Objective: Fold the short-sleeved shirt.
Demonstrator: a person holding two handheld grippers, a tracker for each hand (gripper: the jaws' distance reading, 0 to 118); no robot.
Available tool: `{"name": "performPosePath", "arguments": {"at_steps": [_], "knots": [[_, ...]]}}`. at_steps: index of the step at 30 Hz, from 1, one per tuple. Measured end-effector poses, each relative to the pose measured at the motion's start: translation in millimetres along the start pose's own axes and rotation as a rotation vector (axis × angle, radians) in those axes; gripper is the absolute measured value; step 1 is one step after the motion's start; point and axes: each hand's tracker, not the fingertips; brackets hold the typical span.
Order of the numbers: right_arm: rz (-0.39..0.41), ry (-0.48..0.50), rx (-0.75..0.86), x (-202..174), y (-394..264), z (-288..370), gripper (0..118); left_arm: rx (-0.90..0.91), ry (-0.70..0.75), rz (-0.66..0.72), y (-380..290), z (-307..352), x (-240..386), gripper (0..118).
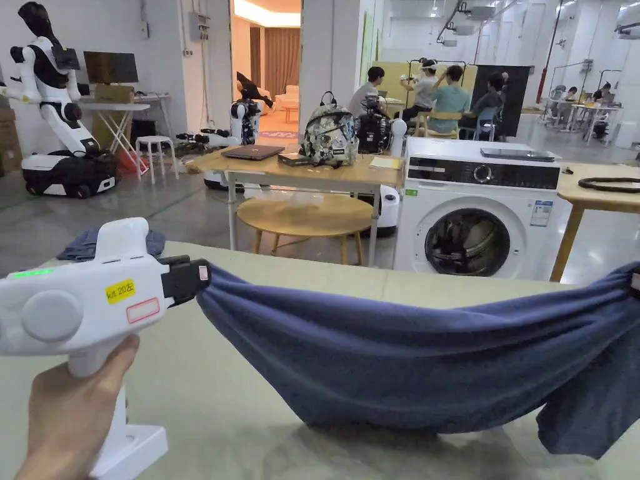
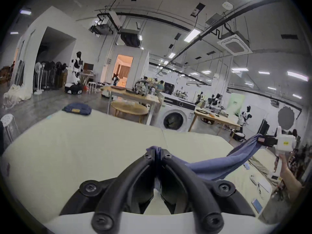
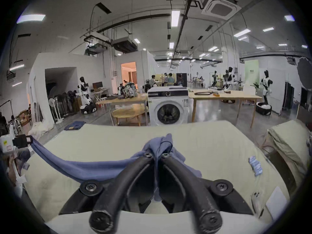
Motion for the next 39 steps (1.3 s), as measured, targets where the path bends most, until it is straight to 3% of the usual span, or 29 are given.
{"name": "performPosePath", "arguments": {"at_steps": [4,7,12,17,20,27,28,29,30,31,34,39], "knots": [[-0.001,-0.008,-0.057,12.6,-83.1,47.9,1,-0.021,-0.018,0.04,-64.8,59.3,-1.3,0],[-0.083,0.014,-0.127,17.7,-148.2,91.3,1,-0.059,0.007,0.071,-116.8,102.8,0.2,0],[-0.166,-0.041,-0.211,19.9,-249.7,160.4,1,-0.135,0.067,0.135,-189.0,163.0,-1.5,0],[-0.271,-0.05,-0.296,21.0,-307.7,200.1,1,-0.208,0.14,0.168,-239.4,195.5,-14.2,0],[-0.24,-0.087,-0.322,21.2,-329.6,203.7,1,-0.25,0.158,0.198,-255.8,200.2,-22.0,0],[-0.249,-0.103,-0.33,10.7,-337.8,199.0,2,-0.332,0.203,0.177,-286.4,186.1,-28.0,0],[-0.24,-0.111,-0.331,9.7,-339.2,197.5,6,-0.333,0.208,0.168,-290.0,185.4,-28.4,0],[-0.222,-0.122,-0.345,9.0,-340.7,195.7,18,-0.341,0.211,0.162,-292.2,183.9,-29.6,1],[-0.198,-0.143,-0.356,7.8,-340.0,197.3,35,-0.359,0.217,0.159,-293.5,182.0,-31.1,7],[-0.196,-0.145,-0.359,8.4,-342.1,197.3,52,-0.369,0.226,0.156,-294.2,182.3,-31.4,27],[-0.2,-0.168,-0.364,14.3,-348.9,202.9,55,-0.362,0.249,0.139,-292.4,184.5,-31.9,58],[-0.164,-0.203,-0.301,9.4,-319.0,229.3,55,-0.276,0.249,0.011,-262.9,195.6,5.7,60]]}}
